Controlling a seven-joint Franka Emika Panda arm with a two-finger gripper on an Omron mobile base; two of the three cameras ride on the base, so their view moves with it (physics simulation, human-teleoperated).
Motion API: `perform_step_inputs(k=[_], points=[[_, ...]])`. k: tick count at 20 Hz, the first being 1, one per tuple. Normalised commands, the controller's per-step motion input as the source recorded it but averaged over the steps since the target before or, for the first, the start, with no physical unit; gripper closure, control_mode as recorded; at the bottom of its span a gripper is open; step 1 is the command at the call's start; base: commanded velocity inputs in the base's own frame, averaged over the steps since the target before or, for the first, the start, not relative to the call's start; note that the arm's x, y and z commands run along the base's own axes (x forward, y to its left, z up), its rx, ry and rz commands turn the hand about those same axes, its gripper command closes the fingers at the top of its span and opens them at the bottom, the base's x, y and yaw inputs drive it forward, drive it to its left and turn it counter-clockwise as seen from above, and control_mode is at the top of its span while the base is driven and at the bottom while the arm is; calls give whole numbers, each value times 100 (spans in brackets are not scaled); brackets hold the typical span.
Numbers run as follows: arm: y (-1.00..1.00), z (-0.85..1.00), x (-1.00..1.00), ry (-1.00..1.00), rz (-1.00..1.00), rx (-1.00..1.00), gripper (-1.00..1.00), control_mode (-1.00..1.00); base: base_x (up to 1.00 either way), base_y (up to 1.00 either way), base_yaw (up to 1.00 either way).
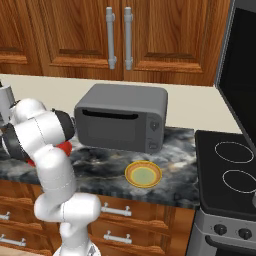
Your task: Remove the kiwi from the bowl and place it on the small plate. Then place the bowl with only the shrimp in the microwave, close the door, and press the start button to microwave the shrimp.
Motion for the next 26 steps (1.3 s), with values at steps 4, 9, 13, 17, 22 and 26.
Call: perform_step_inputs(k=[4, 9, 13, 17, 22, 26], points=[[-26, 100, -48, -6, 0, 0, 100, -100, 0, 0, 0], [-72, 81, -48, -7, -3, 5, 100, -100, 0, 0, 0], [-100, 34, -35, -6, -12, 6, 100, -100, 0, 0, 0], [-100, 26, -21, -2, -19, 8, 100, -100, 0, 0, 0], [-100, 5, -14, 0, -19, 17, 100, -100, 0, 0, 0], [-100, -9, -10, 1, -20, 21, 100, -100, 0, 0, 0]])
